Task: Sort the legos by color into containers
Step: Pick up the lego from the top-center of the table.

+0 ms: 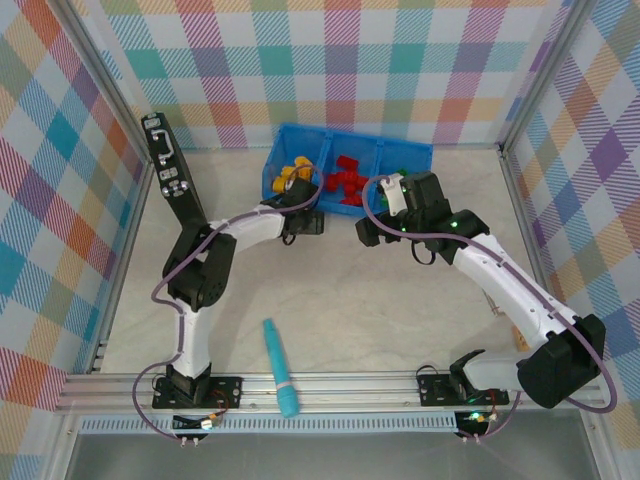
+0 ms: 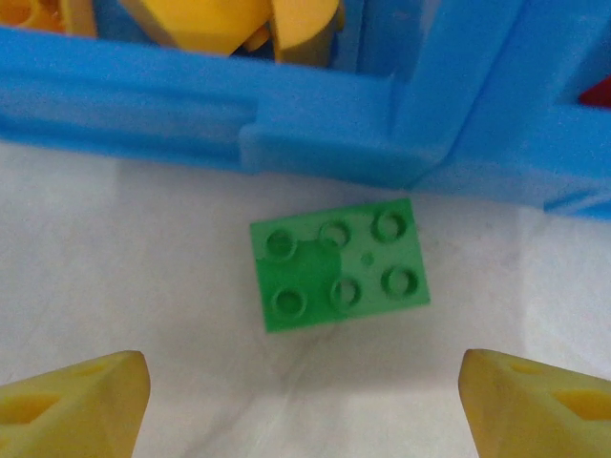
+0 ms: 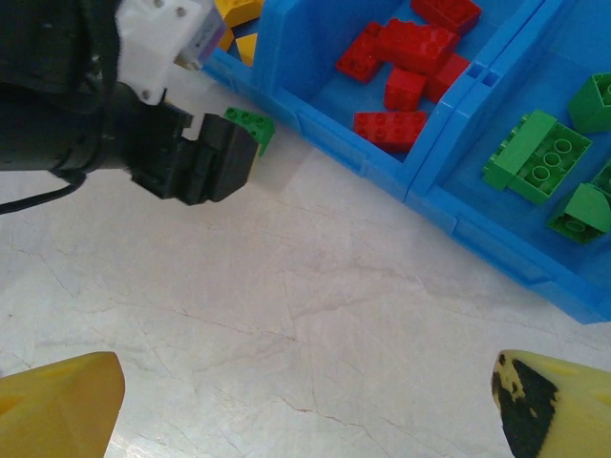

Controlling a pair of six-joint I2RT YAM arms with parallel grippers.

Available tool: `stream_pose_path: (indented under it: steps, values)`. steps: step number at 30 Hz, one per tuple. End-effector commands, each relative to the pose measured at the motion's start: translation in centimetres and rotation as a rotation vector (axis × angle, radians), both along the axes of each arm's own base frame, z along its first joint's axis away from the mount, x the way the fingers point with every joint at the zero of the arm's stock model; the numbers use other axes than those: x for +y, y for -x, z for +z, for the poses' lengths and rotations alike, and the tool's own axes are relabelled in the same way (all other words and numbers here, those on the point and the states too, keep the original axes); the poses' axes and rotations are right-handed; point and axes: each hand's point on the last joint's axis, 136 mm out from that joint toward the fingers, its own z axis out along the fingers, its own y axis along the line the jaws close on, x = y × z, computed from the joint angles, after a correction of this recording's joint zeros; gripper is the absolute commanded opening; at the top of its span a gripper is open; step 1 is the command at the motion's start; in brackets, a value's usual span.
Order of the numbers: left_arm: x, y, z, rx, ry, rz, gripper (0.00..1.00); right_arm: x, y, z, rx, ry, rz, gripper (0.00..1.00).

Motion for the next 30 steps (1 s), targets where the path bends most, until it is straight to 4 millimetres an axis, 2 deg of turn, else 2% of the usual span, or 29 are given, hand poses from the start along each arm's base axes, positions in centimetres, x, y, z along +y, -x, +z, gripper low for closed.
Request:
stream_pose_path:
  steps: [1,6,8,12,15,19,23,26,30]
  values:
    - [-1.2,-1.8,1.0,-0.048,0.034,0.009,0.86,-0.1,-0.2,1.0,-0.027,0.002,0.007,0.99]
    - [-1.9,-2.6,-0.2,-0.034,0.042,0.014,0.86,0.0,-0.4,0.6,-0.02,0.009,0.009,0.99]
    - [-2.1,-3.0,-0.7,-0.027,0.04,0.02,0.83,0.1,-0.5,0.5,-0.018,0.007,0.009,0.99]
    - [-2.2,-3.4,-1.6,-0.011,0.036,0.042,0.73,0.0,-0.5,0.6,-0.023,0.013,0.008,0.99]
    - [-2.1,-3.1,-2.5,0.02,0.026,0.05,0.59,-0.2,-0.5,0.7,-0.029,0.015,0.003,0.99]
    - [-1.6,-2.5,-2.7,0.043,0.012,0.056,0.46,-0.5,-0.4,1.0,-0.043,0.024,-0.002,0.99]
    - [-1.2,-1.0,-2.1,0.064,0.015,0.047,0.33,-0.9,-0.4,1.5,-0.064,0.03,-0.01,0.99]
    - [-1.5,0.2,-0.6,0.06,0.035,0.025,0.29,-1.2,-0.3,1.9,-0.081,0.029,-0.019,0.99]
    - [-4.0,1.2,2.5,0.041,0.086,-0.044,0.29,-2.1,-0.1,2.2,-0.105,0.033,-0.044,0.99]
